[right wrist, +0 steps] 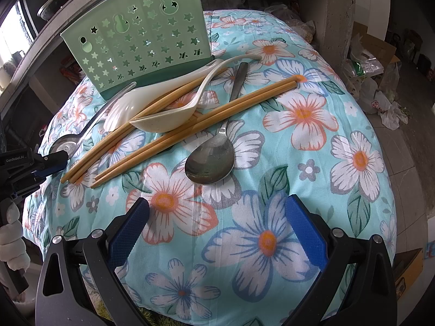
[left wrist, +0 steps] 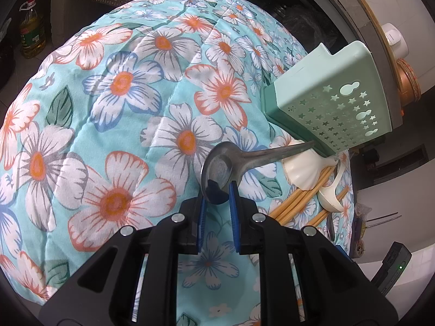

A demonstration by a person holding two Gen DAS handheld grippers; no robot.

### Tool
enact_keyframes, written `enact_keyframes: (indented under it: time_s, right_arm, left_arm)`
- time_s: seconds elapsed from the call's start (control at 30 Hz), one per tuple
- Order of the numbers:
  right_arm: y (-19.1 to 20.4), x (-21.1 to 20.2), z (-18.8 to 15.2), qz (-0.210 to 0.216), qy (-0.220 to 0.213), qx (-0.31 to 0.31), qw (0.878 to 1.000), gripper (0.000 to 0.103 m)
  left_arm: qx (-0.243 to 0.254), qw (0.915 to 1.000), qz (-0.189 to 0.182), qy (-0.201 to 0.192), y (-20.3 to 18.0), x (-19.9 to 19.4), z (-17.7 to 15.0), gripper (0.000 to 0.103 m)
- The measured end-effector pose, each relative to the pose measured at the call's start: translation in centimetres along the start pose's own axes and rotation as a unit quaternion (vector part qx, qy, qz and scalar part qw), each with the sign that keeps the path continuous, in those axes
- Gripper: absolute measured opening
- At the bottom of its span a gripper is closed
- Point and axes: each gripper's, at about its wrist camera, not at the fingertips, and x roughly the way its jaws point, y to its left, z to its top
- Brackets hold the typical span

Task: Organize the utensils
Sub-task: 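Close the left gripper on the large metal spoon's handle, then lift the large metal spoon off the quilt with the left gripper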

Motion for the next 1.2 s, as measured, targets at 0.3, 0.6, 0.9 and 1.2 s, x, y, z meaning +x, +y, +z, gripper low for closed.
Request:
enact_keyframes:
  time_s: [0.3,0.6,0.9,1.2]
  right_arm:
    - [0.0,0.0,0.0,0.001,-0.001,0.002,1.0,0.098]
    - [-0.1,-0.1,0.0,0.002,-0.001,0.002,1.0,0.098]
    - [-0.2,0.0,-0.1,0.008,-0.001,0.007,1.0,0.098]
    - [-0.1,0.0,-0.2,0.005,-0.003,0.003,1.0,0.098]
  left_arm:
    - [0.001,1.0,0.0,0.0,0.0,0.0,0.0,0.015]
    - [0.002,1.0,0.001,0.0,0.0,0.0,0.0,0.015]
    - [0.018,0.9996,0.015,-0.012,0.0,-0.2,0.2,0.015]
    - [0.072,0.9932,0.057,-0.072,-1.1,-2.3,0.3,0.006]
